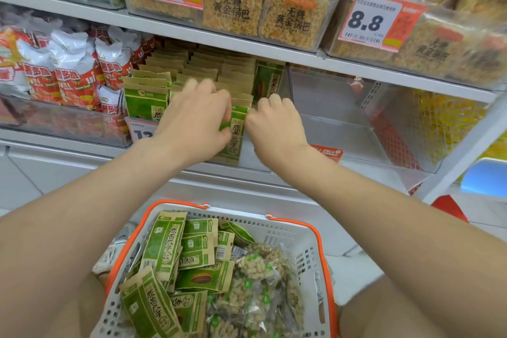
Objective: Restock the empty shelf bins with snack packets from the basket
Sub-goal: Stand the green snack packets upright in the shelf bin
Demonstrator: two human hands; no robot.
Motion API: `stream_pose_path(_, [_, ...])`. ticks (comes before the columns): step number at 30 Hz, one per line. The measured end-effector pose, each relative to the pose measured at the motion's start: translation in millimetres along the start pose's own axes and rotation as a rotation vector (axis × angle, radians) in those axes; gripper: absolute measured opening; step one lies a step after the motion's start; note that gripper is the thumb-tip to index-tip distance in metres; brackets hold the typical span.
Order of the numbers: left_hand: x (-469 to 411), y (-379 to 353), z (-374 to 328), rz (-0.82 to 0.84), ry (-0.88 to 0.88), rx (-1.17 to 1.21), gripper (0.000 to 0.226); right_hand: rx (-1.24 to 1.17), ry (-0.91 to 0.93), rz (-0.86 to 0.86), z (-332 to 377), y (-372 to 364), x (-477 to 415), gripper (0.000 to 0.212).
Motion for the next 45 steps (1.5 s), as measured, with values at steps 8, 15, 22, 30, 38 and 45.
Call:
stream_pose_path(8, [48.0, -38.1, 20.8, 1.118, -0.11, -0.329, 0.061, -0.249, 0.202, 0.321, 79.0, -28.1, 53.2, 0.016])
stream_pose_path(15, [42.2, -86.5, 39.7, 1.049, -0.179, -0.433, 0.023, -0.196, 0.484, 0.616, 128.4, -101.1, 53.9, 0.022])
stream_pose_path(22, [35.3, -92.6, 33.5, 1.081, -0.192, -0.393, 0.037, -0.445, 0.3, 0.723, 175.4, -171.6, 59.9, 0.022])
stream_pose_path(30, [33.7, -70.2, 21.1, 1.071, -0.212, -0.34, 0.044, -0.767, -0.007, 0.833, 178.1, -180.6, 56.3, 0.041])
stream_pose_path(38, [31.2, -29.1, 18.2, 1.078, -0.137, -0.352, 0.034, -0.876, -0.177, 0.692, 117.9, -95.5, 18.0, 0.013])
stream_pose_path(45, [36.9, -15.4, 12.1, 1.032, -0.097, -0.154, 0.109, -0.971, -0.232, 0.599, 64.3, -16.2, 8.2, 0.028])
Point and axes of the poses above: each hand's wrist, its own x-axis away from the middle knuckle, its own y-axis out of the back of the hand, z = x × y, the point moved 2 cm from there along -x, towards the middle knuckle, and after that the axes turned 4 degrees about -x, right-handed, at the moved point
